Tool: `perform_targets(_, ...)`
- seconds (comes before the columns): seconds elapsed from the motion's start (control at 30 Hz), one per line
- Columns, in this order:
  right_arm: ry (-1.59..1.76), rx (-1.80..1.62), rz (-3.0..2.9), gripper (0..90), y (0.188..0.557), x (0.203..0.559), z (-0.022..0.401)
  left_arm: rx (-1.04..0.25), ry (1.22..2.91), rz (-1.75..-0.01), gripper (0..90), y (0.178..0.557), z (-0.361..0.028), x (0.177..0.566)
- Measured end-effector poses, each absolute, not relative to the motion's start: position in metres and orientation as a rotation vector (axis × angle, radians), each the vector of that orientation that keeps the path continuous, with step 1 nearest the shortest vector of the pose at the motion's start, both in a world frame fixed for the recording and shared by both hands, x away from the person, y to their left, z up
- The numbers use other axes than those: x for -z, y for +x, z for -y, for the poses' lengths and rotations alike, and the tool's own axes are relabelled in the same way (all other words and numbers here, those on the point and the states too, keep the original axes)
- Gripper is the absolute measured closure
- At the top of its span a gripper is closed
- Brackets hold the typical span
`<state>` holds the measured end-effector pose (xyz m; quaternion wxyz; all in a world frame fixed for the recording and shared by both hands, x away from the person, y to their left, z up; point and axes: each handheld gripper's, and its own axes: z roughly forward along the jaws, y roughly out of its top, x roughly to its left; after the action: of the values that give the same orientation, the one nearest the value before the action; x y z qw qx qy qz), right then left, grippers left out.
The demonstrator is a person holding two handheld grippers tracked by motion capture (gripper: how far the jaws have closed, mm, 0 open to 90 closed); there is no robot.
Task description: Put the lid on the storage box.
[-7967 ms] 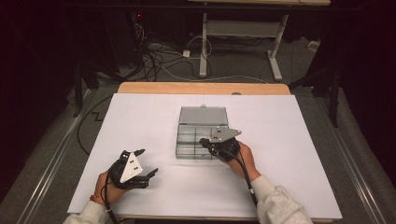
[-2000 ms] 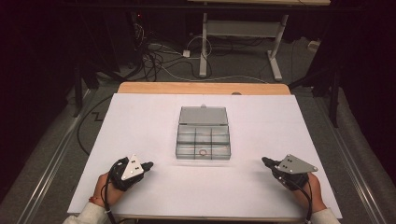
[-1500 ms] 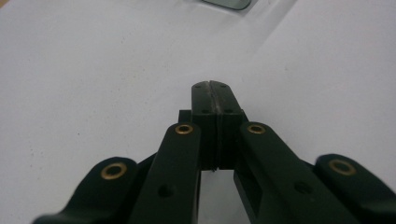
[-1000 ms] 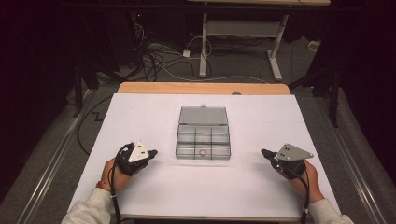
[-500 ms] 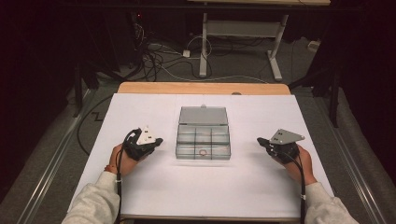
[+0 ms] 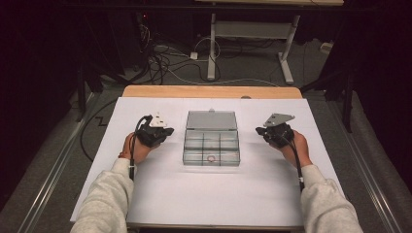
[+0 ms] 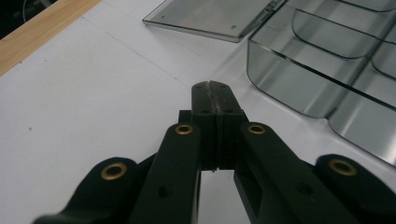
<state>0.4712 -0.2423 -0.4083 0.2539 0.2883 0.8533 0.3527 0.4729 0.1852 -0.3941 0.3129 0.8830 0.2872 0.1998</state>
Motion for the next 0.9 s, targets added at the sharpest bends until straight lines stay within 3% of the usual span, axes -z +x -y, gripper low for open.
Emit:
perform_targets(0.5, 0.843, -0.858, -2.406, 90.0, 0.525, 0.421, 0.208, -0.445, 2.328, -0.847, 87.2, 0.522, -0.158, 0.408)
perform_targets(0.9, 0.827, -0.8, -2.446, 90.0, 0.543, 0.43, 0.194, -0.407, 2.35, -0.876, 87.2, 0.537, -0.144, 0.421)
